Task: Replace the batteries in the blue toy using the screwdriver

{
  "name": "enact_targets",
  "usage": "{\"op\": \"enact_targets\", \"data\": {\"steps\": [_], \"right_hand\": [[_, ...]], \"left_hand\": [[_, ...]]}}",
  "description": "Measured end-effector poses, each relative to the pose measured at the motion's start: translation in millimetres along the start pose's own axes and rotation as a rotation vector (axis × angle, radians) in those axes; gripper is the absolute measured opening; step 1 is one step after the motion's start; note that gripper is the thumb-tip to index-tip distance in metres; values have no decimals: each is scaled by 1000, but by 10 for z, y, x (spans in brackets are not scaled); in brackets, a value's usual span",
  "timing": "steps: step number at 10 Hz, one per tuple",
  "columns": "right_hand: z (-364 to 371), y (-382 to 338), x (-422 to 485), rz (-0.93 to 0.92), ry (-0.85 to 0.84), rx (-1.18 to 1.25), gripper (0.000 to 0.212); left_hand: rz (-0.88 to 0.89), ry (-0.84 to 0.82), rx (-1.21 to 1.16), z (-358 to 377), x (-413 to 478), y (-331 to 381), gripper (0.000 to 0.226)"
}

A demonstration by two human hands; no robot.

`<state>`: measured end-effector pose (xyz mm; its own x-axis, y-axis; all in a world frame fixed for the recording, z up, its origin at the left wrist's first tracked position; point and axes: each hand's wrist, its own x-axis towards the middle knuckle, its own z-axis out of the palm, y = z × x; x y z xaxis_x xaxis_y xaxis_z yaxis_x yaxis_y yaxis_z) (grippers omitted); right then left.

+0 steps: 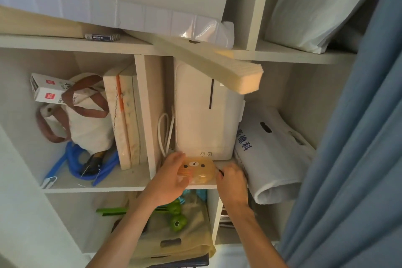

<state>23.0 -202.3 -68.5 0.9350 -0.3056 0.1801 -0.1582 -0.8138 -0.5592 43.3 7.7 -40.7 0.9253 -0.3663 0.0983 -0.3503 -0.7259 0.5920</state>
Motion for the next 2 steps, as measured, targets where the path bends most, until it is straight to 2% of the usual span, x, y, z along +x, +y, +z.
{"op": "enact_targets", "data": {"steps": [1,2], "right_hand": [[-198,1,-159,-87,-7,-3,22],[-381,33,-331,-185,52,54,31]], "left_hand": [[52,126,-56,31,-153,6,72],[143,222,-71,-4,-294,81,65]]}}
